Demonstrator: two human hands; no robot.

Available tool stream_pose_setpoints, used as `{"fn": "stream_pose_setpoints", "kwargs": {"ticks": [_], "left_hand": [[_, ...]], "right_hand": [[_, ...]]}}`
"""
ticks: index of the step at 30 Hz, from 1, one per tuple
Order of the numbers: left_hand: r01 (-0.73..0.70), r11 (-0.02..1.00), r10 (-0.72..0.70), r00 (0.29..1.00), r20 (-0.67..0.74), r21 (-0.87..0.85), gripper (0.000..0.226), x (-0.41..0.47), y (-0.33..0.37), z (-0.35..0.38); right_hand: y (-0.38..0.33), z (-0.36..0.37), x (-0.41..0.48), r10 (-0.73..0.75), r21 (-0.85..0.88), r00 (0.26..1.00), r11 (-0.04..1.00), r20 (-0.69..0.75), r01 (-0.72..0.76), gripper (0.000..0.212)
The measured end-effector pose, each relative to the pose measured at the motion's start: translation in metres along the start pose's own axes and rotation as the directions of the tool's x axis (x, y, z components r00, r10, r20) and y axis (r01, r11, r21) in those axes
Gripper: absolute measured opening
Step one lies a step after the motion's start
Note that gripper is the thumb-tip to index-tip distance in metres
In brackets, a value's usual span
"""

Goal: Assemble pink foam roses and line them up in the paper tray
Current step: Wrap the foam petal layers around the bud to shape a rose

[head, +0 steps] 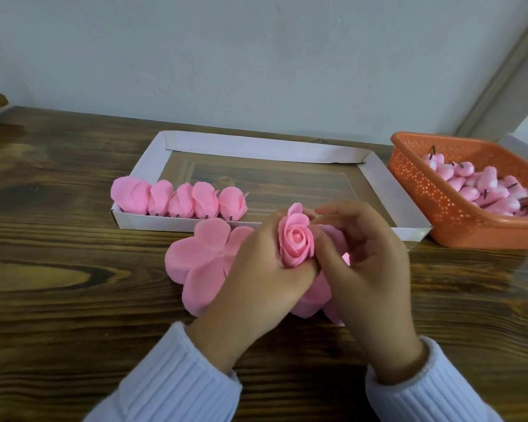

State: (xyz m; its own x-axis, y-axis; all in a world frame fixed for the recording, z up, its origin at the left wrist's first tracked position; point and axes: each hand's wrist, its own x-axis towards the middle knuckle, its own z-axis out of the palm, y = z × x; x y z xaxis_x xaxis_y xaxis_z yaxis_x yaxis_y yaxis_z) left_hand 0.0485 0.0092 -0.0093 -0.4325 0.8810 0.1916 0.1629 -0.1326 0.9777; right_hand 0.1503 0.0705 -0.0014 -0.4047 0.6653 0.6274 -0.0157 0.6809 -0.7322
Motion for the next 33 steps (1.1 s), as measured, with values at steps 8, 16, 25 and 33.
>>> {"fn": "stream_pose_setpoints", "kwargs": {"ticks": [8,16,25,33], "left_hand": [[-0.062,0.994,0.073,0.988,-0.139,0.086,0.022,-0.0015,0.0043,0.0009],[-0.006,0.999,-0.001,0.982,-0.191,-0.04,0.01,0.001,-0.003,-0.0028],[-0.036,0.999,0.038,0.997,-0.06,0.031,0.018,-0.0002,-0.0018,-0.0007],[-0.042,0.999,0.041,0.998,-0.037,-0.015,0.013,0.002,-0.0029,0.0004]], "right_hand": [[0.0032,-0.0021,-0.0011,0.096,0.093,0.994,0.992,-0.053,-0.091,0.021],[0.0067,-0.0052,-0.0013,0.146,0.018,0.988,0.989,-0.039,-0.146,0.022],[0.0063,-0.0058,-0.0008,0.083,-0.086,0.993,0.992,-0.083,-0.09,0.009],[-0.0003,-0.0043,-0.0019,-0.066,-0.033,0.997,0.997,-0.026,0.065,0.023]]}}
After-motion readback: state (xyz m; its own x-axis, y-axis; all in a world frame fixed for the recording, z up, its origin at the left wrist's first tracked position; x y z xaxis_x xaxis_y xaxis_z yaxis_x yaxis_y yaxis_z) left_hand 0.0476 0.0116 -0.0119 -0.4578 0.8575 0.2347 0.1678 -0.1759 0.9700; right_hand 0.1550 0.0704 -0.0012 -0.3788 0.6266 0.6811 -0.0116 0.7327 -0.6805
